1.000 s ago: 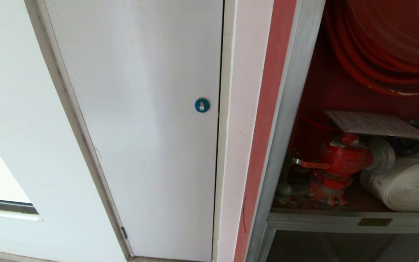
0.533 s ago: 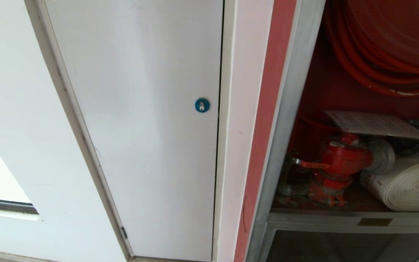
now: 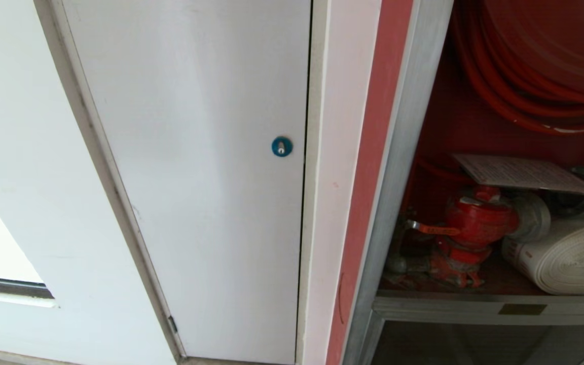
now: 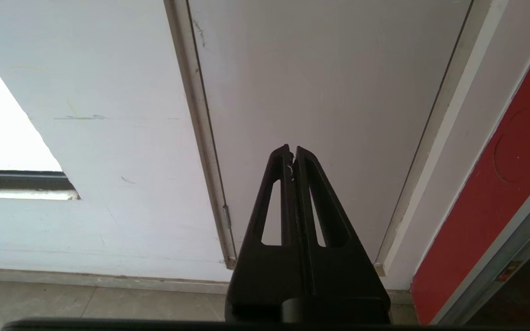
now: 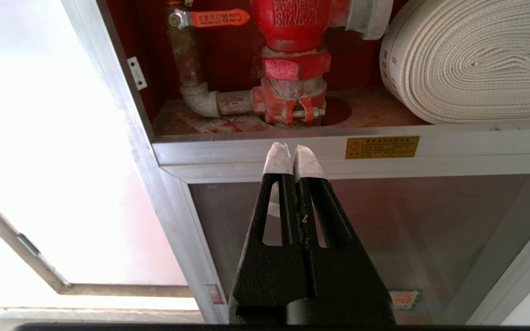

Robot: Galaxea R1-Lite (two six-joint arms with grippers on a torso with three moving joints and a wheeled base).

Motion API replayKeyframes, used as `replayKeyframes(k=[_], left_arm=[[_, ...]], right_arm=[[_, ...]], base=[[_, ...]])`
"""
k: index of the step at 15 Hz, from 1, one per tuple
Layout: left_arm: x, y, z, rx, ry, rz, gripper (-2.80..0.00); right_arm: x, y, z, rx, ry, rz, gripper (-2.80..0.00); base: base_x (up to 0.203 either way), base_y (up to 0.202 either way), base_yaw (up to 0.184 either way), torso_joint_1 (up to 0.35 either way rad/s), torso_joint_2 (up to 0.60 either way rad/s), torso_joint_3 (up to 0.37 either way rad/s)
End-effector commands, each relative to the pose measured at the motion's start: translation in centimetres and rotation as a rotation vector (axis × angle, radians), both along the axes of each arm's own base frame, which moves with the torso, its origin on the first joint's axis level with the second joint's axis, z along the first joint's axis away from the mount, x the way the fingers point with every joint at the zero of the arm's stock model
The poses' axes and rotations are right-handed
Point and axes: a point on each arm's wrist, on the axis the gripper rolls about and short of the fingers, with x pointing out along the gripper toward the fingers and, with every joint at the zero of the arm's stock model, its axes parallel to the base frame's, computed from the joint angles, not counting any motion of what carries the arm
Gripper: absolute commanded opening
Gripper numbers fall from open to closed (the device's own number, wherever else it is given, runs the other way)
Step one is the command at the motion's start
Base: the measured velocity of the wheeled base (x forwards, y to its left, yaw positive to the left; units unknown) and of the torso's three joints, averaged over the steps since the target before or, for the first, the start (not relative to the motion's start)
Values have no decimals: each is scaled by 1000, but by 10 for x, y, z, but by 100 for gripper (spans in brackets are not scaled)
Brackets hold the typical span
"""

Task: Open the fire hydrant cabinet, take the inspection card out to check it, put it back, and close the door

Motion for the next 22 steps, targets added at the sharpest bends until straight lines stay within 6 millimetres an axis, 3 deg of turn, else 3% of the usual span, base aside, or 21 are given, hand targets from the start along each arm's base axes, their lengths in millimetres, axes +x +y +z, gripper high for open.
replayKeyframes(k=[1, 22], left_arm=[[1, 0, -2, 1, 6, 0, -280], [1, 0, -2, 1, 6, 0, -280]], right_arm=[[0, 0, -1, -4, 6, 1, -280], [0, 0, -1, -3, 9, 3, -280]], base=[[0, 0, 0, 0, 0, 0], [0, 0, 0, 0, 0, 0]])
